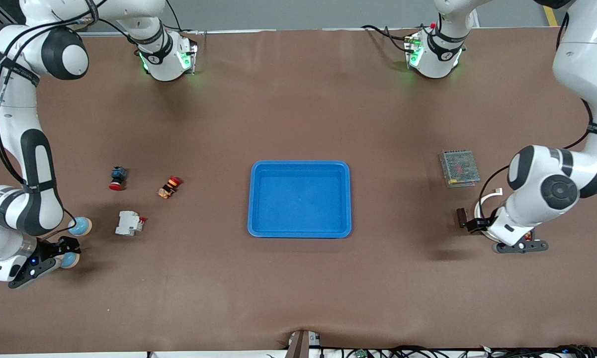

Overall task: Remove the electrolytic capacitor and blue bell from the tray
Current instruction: 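Withdraw the left gripper while the right gripper sets the bell beside the first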

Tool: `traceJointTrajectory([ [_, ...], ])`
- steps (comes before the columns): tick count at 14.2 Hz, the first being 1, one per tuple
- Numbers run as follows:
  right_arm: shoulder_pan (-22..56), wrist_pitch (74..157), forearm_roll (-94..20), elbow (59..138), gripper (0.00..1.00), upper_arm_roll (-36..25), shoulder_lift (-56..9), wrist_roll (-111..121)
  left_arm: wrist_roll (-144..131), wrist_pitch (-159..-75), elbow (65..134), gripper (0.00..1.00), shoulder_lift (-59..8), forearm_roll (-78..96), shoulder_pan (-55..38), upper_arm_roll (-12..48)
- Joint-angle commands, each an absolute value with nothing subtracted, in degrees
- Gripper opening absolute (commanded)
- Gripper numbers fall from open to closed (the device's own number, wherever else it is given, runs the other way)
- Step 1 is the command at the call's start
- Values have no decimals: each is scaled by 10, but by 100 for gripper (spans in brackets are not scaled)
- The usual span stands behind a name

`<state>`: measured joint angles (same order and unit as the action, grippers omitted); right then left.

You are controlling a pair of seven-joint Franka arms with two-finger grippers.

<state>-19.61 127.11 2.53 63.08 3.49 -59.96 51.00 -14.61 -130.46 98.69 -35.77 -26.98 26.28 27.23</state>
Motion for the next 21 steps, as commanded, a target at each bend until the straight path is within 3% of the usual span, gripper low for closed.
traceJointTrajectory([
  [1, -199, 1238, 29, 616, 100, 47, -594, 509, -68, -1250, 982, 100, -323, -235, 329, 315],
  [9, -154, 1141, 16, 620, 100, 52, -535, 197, 57, -1045, 857, 100, -273, -145, 392, 341],
  [15, -121, 1141, 12, 625, 100, 51, -526, 101, 49, -998, 831, 100, -191, -60, 396, 342],
  [21, -88, 1151, 16, 625, 100, 50, -527, 33, -6, -975, 798, 100, -188, -37, 391, 369],
])
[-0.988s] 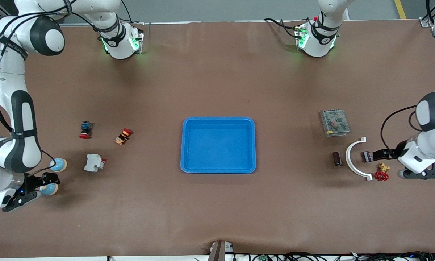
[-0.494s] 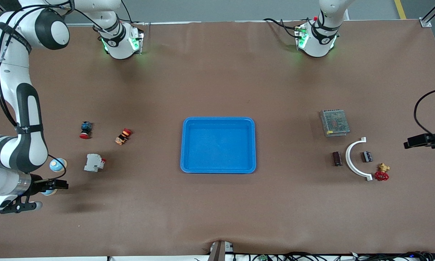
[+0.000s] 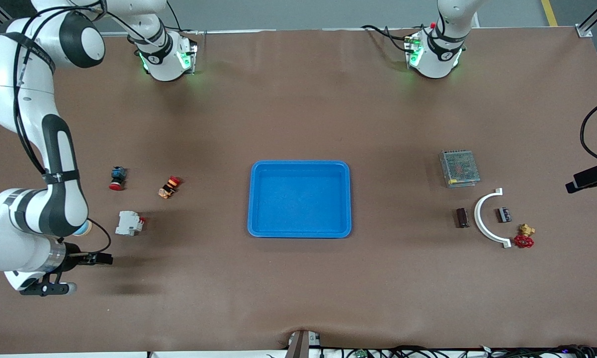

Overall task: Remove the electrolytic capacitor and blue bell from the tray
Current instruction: 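Withdraw the left gripper while the right gripper sets the bell beside the first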

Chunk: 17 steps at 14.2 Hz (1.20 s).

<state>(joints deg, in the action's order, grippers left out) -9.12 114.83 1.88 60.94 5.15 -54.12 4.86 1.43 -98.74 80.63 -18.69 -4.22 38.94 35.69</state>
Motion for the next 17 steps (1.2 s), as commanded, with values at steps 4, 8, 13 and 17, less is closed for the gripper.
traceJointTrajectory([
  [4, -76, 1141, 13, 624, 100, 51, -507, 20, -4, -975, 797, 100, -187, -39, 389, 367],
  [8, -55, 1031, 13, 635, 100, 51, -420, -12, 12, -964, 797, 100, -150, -39, 159, 131],
  [13, -46, 908, 14, 635, 100, 50, -295, -31, 8, -942, 801, 100, -115, 23, 15, -11],
  [17, -33, 868, 23, 667, 100, 49, -208, -124, -1, -924, 816, 100, -91, 24, -3, -11],
])
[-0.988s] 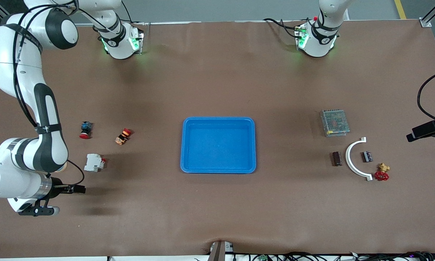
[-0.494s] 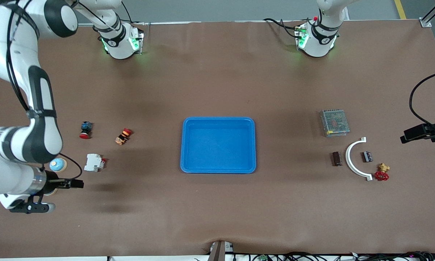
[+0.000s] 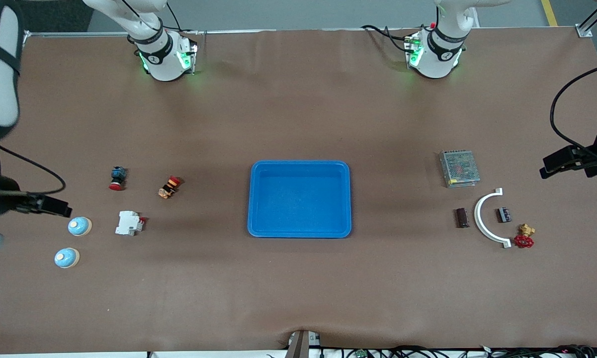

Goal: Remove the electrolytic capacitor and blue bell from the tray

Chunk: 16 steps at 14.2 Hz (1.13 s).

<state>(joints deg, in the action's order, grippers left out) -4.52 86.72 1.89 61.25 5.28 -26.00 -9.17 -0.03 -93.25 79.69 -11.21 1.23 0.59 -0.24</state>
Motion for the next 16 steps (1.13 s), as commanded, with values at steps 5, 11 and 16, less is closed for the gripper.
traceJointTrajectory([
  [5, -36, 903, 18, 821, 100, 50, -67, -123, -8, -929, 881, 100, -35, 23, -2, -4],
  [11, -36, 903, 13, 880, 100, 48, 6, -120, -29, -991, 975, 100, 30, 22, 8, 13],
  [16, -40, 909, -10, 888, 100, 45, 12, -107, -29, -991, 969, 100, 20, 23, 18, 27],
])
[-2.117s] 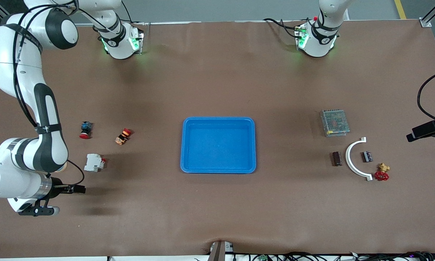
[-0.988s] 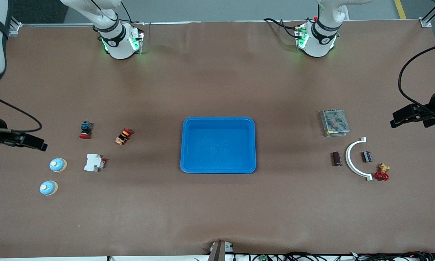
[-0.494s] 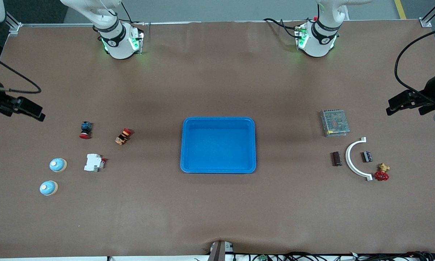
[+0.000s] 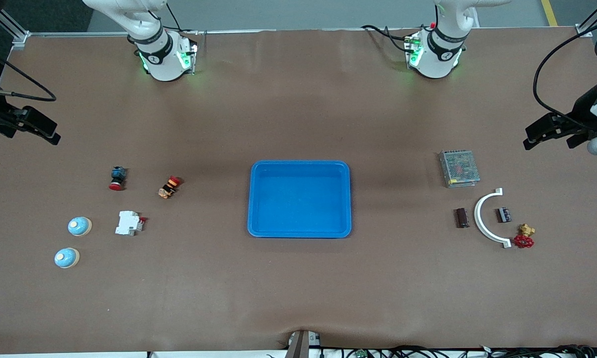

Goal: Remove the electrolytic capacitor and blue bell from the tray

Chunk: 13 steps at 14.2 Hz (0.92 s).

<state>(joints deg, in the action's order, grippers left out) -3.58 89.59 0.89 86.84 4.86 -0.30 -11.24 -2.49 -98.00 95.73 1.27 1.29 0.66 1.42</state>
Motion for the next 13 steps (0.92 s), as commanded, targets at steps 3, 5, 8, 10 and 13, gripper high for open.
traceJointTrajectory([
  [3, -46, 913, -12, 887, 100, 45, 12, -89, -26, -988, 957, 100, 13, 22, 18, 27],
  [5, -46, 913, -13, 886, 100, 44, 12, -88, -29, -988, 956, 100, 11, 22, 15, 27],
  [8, -40, 918, -32, 886, 100, 30, 11, -86, -30, -988, 949, 100, 4, 21, 11, 28],
  [10, -25, 925, -32, 883, 100, 13, 11, -77, -28, -988, 925, 100, -6, 17, 15, 27],
  [13, -17, 924, -26, 865, 100, 4, 11, -64, -22, -988, 911, 100, -13, 18, 20, 22],
])
